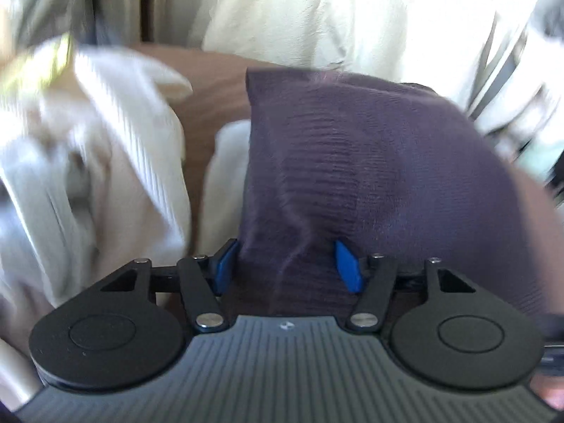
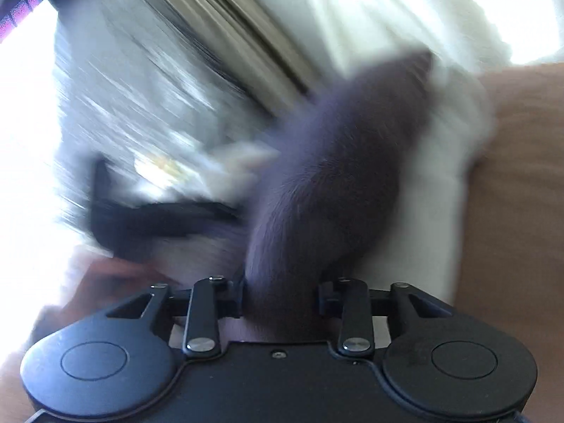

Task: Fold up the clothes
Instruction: 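Lower the folded sweater onto the white folded clothes and open the right gripper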

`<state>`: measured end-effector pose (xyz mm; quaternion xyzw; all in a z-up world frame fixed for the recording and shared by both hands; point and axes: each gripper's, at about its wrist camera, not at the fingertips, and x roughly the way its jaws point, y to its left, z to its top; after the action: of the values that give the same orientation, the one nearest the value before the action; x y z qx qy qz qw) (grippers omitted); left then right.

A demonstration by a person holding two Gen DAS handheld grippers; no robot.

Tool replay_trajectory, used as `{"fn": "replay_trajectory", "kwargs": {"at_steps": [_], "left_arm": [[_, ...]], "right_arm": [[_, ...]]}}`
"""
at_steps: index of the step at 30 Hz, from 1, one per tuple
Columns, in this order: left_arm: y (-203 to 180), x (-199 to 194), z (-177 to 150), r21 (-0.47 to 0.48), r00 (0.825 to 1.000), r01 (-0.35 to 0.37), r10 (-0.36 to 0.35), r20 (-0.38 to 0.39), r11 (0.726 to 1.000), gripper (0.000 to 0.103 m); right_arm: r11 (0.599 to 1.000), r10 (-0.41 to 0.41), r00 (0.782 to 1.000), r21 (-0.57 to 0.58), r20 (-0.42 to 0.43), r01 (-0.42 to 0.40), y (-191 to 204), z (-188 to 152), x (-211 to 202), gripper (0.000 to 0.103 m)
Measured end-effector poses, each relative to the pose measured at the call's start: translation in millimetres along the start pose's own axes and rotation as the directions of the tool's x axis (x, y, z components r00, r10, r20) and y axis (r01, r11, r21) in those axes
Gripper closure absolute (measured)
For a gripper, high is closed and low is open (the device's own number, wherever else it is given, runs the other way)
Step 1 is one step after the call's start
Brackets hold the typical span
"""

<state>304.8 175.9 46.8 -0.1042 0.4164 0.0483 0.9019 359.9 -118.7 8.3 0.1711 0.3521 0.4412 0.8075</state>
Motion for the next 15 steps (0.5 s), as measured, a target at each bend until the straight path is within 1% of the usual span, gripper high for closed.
{"fn": "replay_trajectory", "kwargs": {"at_steps": [1,2,3,4,5,6,7,8,9,11,12,13,15], "left_arm": [[-8.3,-2.5,3.3,0.038,0.999,-0.038,0.037,0.009,0.999,0.045],[-17.9,-5.2,3.3,0.077,0.997,-0.073,0.072,0.015,0.994,0.045],[-26.0,-4.8,3.0,0.108,0.996,-0.093,0.092,0.013,0.99,0.045],[-32.6,-2.2,4.0,0.134,0.994,-0.105,0.105,0.006,0.985,0.044],[-37.8,-0.6,3.6,0.147,0.995,-0.103,0.104,0.001,0.984,0.043],[-41.1,-2.2,2.0,0.145,0.996,-0.089,0.09,-0.001,0.985,0.043],[-43.6,-4.3,2.2,0.14,0.997,-0.079,0.079,0.009,0.987,0.043],[-46.0,-10.7,1.5,0.14,0.996,-0.083,0.079,0.034,0.987,0.044],[-49.2,-21.4,-0.8,0.149,0.994,-0.095,0.085,0.072,0.984,0.045],[-53.5,-45.1,-5.9,0.175,0.982,-0.118,0.088,0.17,0.978,0.045],[-56.3,-53.1,-6.2,0.185,0.977,-0.112,0.074,0.202,0.976,0.045],[-59.1,-59.7,-4.5,0.194,0.973,-0.099,0.055,0.222,0.976,0.045],[-64.6,-73.0,-1.0,0.212,0.965,-0.074,0.017,0.261,0.974,0.045]], "right_arm": [[0.999,0.034,0.999,0.001,0.015,-0.034,6.2,4.9,-5.5,0.066],[0.999,0.048,0.999,-0.005,0.021,-0.047,11.2,8.6,-8.7,0.067],[0.999,-0.019,1.0,-0.033,-0.011,0.019,11.2,7.0,-2.5,0.068],[0.994,-0.104,0.993,-0.051,-0.063,0.101,7.8,1.5,7.4,0.068],[0.981,-0.189,0.976,-0.073,-0.112,0.181,4.5,-4.0,17.4,0.068],[0.963,-0.263,0.954,-0.101,-0.146,0.25,2.9,-9.4,25.1,0.068],[0.949,-0.301,0.945,-0.138,-0.129,0.283,7.9,-14.4,24.8,0.064],[0.932,-0.338,0.935,-0.175,-0.111,0.317,12.8,-19.5,24.6,0.058],[0.915,-0.369,0.926,-0.208,-0.084,0.346,18.7,-23.4,23.2,0.058],[0.886,-0.383,0.923,-0.269,0.033,0.377,38.0,-20.0,12.8,0.056],[0.867,-0.383,0.919,-0.307,0.094,0.392,47.9,-16.9,8.6,0.055],[0.84,-0.377,0.914,-0.359,0.152,0.407,57.8,-11.4,8.4,0.051],[0.766,-0.369,0.891,-0.458,0.264,0.452,74.3,6.5,12.1,0.045]]}}
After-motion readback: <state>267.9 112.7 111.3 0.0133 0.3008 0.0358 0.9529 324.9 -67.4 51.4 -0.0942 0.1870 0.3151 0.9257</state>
